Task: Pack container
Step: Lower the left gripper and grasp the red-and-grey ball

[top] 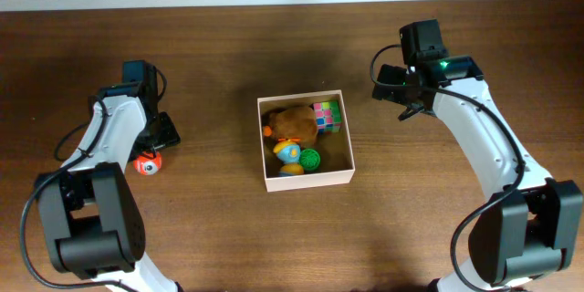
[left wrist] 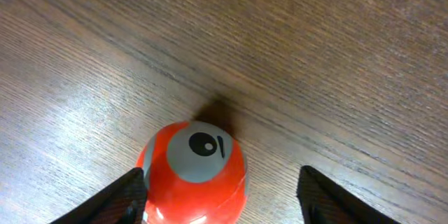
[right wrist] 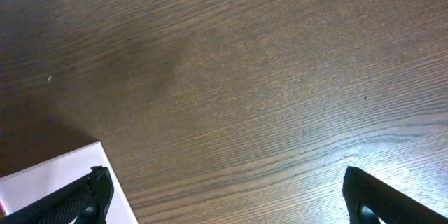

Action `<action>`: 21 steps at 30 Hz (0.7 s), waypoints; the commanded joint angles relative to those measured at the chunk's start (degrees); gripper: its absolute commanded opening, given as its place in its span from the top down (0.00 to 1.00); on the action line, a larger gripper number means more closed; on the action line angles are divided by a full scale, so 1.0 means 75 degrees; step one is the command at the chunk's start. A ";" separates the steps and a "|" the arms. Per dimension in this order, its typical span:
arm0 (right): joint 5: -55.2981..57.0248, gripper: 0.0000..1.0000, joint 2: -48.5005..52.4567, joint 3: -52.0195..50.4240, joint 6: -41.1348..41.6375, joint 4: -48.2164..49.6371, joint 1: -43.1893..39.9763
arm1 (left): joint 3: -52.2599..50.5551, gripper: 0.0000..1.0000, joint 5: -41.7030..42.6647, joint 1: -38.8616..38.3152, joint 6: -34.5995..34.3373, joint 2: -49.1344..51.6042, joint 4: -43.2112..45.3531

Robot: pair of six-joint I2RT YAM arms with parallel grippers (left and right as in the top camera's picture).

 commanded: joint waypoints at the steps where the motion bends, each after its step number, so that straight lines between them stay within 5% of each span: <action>1: 0.0125 0.01 0.0012 0.0154 0.0070 0.0003 -0.0044 | -0.0128 0.25 0.0221 -0.0009 0.0009 0.0122 -0.0012; 14: 0.0125 0.01 0.0012 0.0154 0.0070 0.0003 -0.0044 | -0.0498 0.23 -0.0175 0.0000 0.0003 0.0125 -0.0105; 21: 0.0125 0.01 0.0012 0.0154 0.0070 0.0003 -0.0044 | -0.0589 0.32 -0.0175 0.0050 0.0003 0.0125 -0.0143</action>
